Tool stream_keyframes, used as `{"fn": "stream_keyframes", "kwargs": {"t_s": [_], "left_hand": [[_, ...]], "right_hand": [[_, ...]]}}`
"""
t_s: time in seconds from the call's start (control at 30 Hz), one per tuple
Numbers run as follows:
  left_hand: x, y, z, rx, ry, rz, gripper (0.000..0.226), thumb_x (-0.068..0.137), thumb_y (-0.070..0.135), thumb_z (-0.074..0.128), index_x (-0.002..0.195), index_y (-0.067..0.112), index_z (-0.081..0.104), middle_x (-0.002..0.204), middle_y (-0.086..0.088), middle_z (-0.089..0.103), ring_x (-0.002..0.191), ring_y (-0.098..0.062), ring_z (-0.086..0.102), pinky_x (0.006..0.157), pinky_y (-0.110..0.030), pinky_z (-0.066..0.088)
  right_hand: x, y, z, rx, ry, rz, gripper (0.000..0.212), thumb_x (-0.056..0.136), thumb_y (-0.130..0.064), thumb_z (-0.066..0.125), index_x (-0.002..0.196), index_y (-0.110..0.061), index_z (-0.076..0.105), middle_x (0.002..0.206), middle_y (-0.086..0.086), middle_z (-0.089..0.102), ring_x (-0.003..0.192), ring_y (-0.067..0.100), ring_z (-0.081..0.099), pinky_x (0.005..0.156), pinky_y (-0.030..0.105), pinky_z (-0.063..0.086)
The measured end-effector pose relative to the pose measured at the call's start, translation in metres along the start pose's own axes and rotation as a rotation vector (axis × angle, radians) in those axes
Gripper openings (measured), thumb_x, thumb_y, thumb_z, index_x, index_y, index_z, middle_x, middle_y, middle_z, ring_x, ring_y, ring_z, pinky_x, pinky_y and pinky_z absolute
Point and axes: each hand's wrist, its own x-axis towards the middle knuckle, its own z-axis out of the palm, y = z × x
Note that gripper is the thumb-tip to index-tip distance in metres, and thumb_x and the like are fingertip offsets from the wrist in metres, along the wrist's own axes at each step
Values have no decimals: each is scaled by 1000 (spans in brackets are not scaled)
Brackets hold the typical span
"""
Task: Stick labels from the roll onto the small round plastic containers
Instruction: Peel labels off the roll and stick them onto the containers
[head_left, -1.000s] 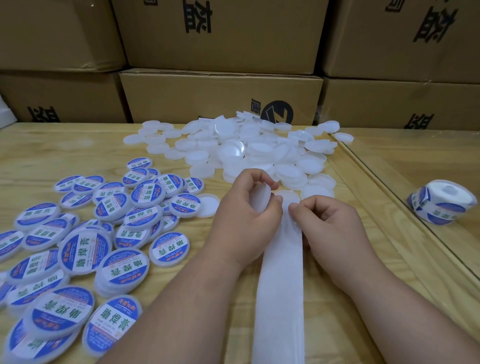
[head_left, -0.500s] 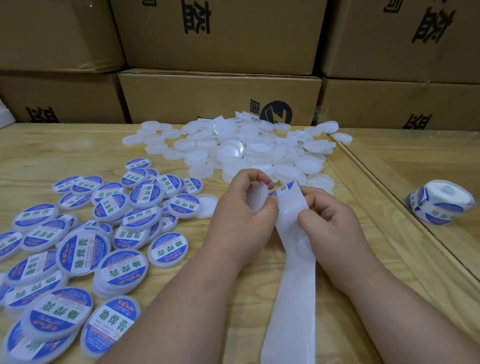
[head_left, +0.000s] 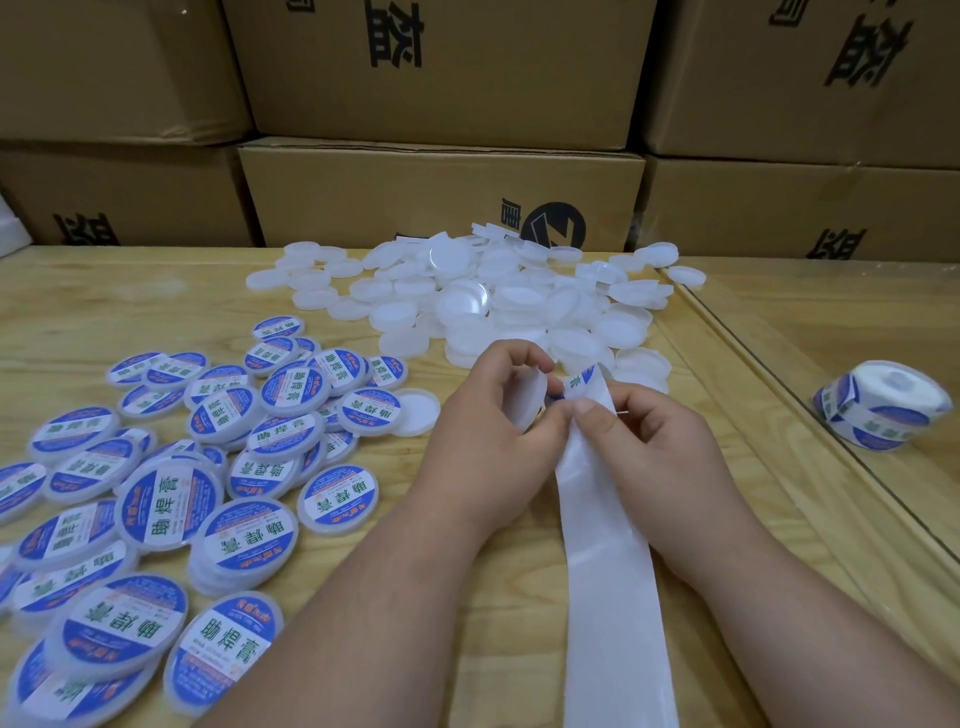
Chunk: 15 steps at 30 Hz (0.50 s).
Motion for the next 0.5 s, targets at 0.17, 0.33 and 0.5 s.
{"fn": "stream_keyframes", "kwargs": {"t_s": [0.17, 0.33, 0.5], "left_hand": [[1, -4, 0, 17, -3, 20, 30, 86, 24, 71, 100, 44, 55, 98, 23, 70, 94, 2, 66, 77, -22, 53], [0, -4, 0, 21, -5, 41, 31, 86, 23, 72, 100, 44, 56, 99, 24, 69, 98, 4, 64, 73, -8, 47], [1, -6, 0, 31, 22, 60, 31, 85, 20, 72, 98, 44, 56, 95, 22, 67, 95, 2, 64, 77, -14, 50]], "right_hand": [[0, 0, 0, -69, -9, -24, 15, 94, -23, 64, 91, -29, 77, 86, 13, 73, 78, 38, 65, 62, 47, 52], [0, 1, 0, -50, -8, -59, 17, 98, -22, 61, 93, -30, 76, 85, 3, 75, 85, 32, 69, 72, 51, 56], [2, 4, 0, -84, -35, -94, 31, 99, -11, 57, 94, -36, 75, 79, -13, 74, 69, 2, 64, 61, 17, 46]]}}
